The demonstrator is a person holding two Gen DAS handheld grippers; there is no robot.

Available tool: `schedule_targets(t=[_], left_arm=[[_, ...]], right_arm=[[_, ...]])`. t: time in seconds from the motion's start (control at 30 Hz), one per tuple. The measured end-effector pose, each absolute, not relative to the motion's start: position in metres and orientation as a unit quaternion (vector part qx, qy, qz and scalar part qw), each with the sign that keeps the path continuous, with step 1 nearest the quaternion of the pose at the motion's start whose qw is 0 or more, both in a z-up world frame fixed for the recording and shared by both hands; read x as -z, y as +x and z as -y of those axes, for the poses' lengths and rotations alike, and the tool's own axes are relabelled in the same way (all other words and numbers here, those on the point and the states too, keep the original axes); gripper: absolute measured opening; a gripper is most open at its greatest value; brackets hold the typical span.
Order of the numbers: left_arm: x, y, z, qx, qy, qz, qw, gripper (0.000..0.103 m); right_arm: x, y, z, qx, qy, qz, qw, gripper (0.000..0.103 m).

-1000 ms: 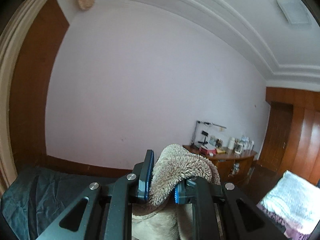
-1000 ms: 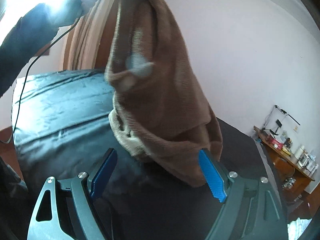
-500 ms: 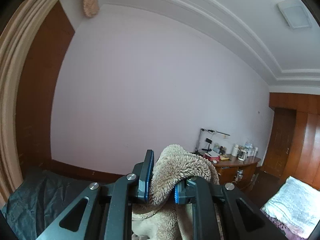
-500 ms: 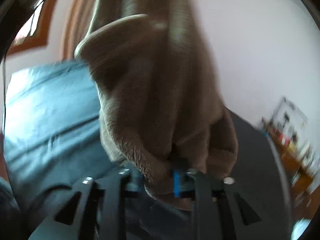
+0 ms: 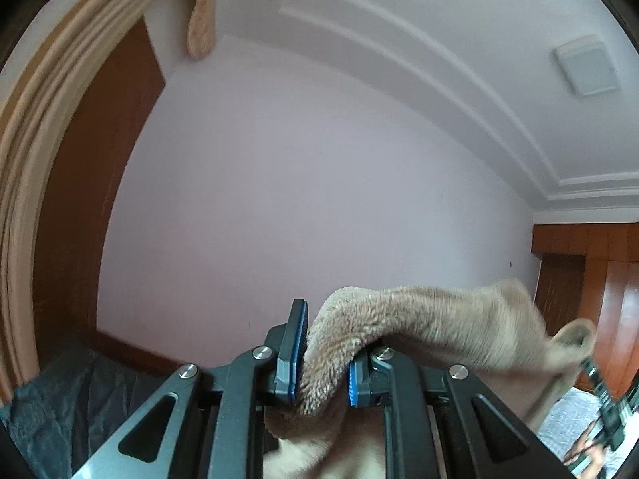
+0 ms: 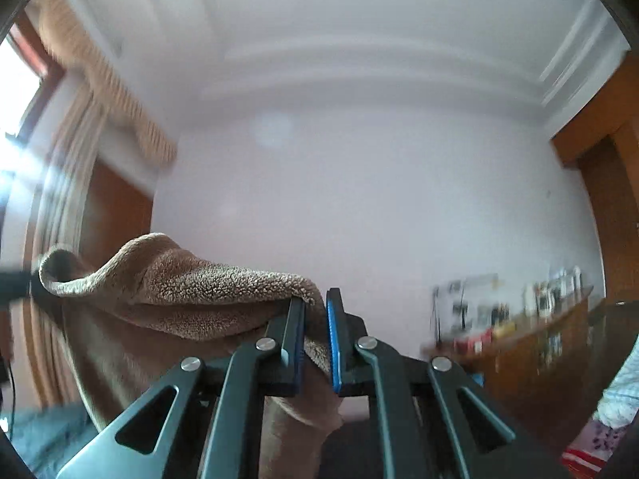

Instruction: Fold towel

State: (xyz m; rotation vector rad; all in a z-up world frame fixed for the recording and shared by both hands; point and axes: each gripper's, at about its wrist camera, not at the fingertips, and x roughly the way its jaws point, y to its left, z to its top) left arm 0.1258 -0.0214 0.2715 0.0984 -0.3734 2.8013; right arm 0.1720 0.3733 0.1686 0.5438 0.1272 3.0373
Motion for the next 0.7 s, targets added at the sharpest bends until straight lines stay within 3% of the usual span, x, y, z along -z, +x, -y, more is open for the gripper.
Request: schedule_targets(t=[0.13, 0.27, 0.33, 0.4, 0.47, 0.63, 0.7], left_arm=[[-0.261, 0.124, 0.012, -0.981, 0.023, 0.126, 0.146, 0.018], [-0.231, 0.103, 0.015, -0.982, -0.036, 0.129, 0.131, 0.018], [-0.209, 0.087, 0.016, -0.98, -0.076, 0.135, 0.123, 0.018], [-0.187, 0.073, 0.016, -0.977, -0.114, 0.139, 0.115, 0.018], [-0.168, 0.065, 0.015, -0.976, -0.139, 0.137, 0.101, 0.018], [-0.146, 0.063, 0.02, -0.974, -0.152, 0.144, 0.083, 0.018], [-0.148, 0.064, 0.019, -0.974, -0.15, 0.147, 0.084, 0.018]], right_arm=[[-0.178, 0.177, -0.346, -0.978, 0.2, 0.004, 0.054, 0.011], [-0.161, 0.14, -0.341, -0.998, 0.066, 0.015, 0.015, 0.013], [-0.134, 0.105, -0.35, -0.998, -0.052, 0.01, -0.028, 0.022], [-0.097, 0.075, -0.36, -0.987, -0.152, -0.007, -0.061, 0.04], [-0.061, 0.06, -0.366, -0.974, -0.215, -0.016, -0.067, 0.05], [-0.009, 0.064, -0.379, -0.958, -0.273, -0.042, -0.08, 0.05], [-0.011, 0.07, -0.37, -0.958, -0.267, -0.026, -0.096, 0.05]])
